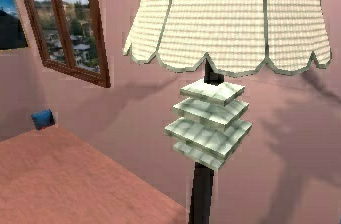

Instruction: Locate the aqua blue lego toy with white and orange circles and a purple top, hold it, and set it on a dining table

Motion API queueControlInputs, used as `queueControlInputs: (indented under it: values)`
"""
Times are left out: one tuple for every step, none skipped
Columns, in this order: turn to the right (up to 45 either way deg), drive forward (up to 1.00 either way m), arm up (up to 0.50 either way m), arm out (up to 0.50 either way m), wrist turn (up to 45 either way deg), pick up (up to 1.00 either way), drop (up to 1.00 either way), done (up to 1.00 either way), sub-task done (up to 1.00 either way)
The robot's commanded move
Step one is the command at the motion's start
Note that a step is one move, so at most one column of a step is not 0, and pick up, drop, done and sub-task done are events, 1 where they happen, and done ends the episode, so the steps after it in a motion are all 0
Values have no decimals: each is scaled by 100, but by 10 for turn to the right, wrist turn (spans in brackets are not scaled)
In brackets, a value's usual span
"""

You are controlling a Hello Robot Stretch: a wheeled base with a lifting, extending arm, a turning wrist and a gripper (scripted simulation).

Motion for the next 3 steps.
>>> queueControlInputs:
  values:
    - [0, 0, 10, 0, 0, 0, 0, 0, 0]
    - [0, 0, 50, 0, 0, 0, 0, 0, 0]
    - [0, 0, 2, 0, 0, 0, 0, 0, 0]
